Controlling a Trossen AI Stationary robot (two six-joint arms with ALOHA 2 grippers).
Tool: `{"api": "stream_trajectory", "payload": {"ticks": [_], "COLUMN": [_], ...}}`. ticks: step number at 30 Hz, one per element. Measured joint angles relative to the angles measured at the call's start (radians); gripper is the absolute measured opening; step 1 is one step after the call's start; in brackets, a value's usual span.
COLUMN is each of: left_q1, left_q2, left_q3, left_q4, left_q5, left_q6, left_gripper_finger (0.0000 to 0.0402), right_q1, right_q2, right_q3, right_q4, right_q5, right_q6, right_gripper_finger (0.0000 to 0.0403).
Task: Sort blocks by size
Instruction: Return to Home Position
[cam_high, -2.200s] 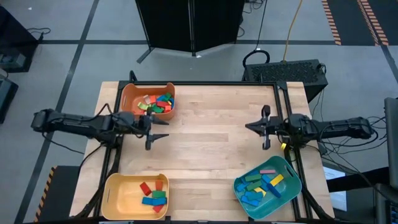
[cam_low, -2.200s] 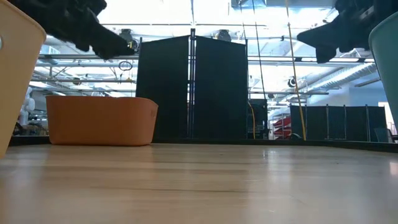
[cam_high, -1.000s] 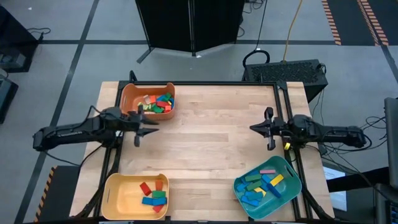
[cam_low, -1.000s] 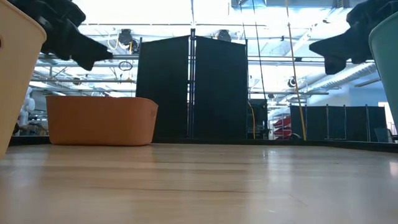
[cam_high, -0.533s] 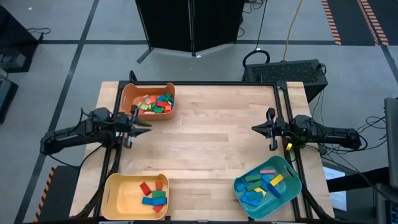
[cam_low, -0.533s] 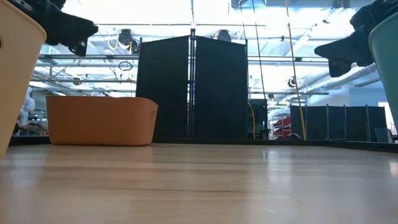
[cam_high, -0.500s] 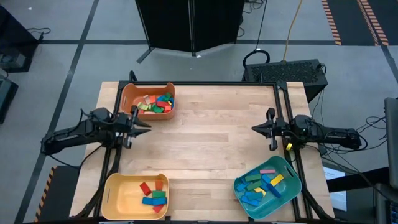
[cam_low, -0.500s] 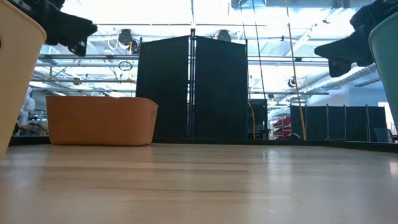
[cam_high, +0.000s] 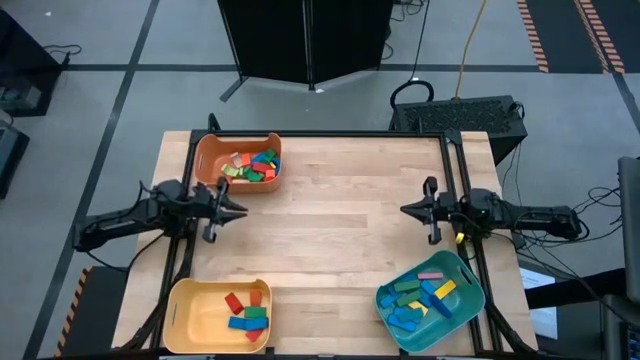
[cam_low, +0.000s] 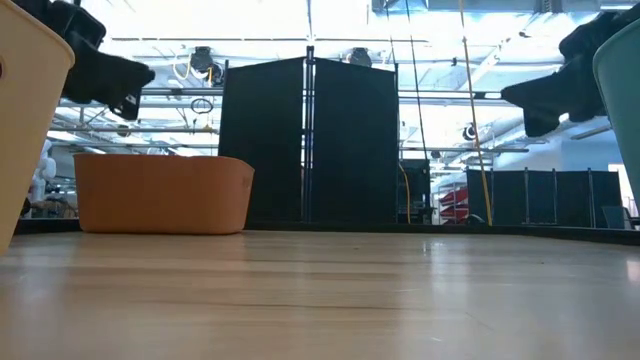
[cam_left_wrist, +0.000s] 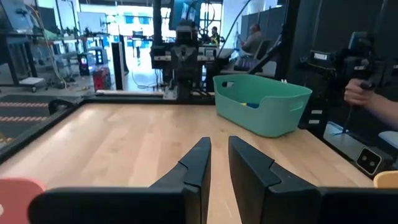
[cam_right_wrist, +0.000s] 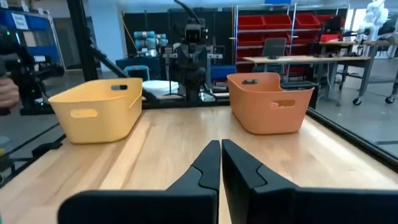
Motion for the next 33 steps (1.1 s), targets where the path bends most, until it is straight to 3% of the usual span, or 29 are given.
{"api": "stream_trajectory", "payload": {"ticks": [23,26,29,33], "left_q1": [-0.001,-0.001,0.000,-0.016], "left_q2": [0.000,0.002,0.002,0.002], "left_q3": [-0.032,-0.032,-0.034,-0.035], "left_q4": [0.033,0.031,0.020,0.026], "left_q5": [0.002,-0.031,-0.151,-0.156], "left_q6": [0.012,0.008,-0.032,-0.031], "left_gripper_finger": [0.0056,0.0056,0.0056,0.0056], "right_q1": [0.000,0.000,0.000,0.000], "right_q2": [0.004,0.004,0.004,0.004], "right_q3": [0.000,0.000,0.000,0.000], "right_q4": [0.056,0.053,0.045,0.042], "right_q5": [-0.023,-0.002,0.061,0.080], "right_q6": [-0.044,-0.059,-0.062,-0.062], "right_gripper_finger": [0.0000,0.0000,0.0000,0.0000]}}
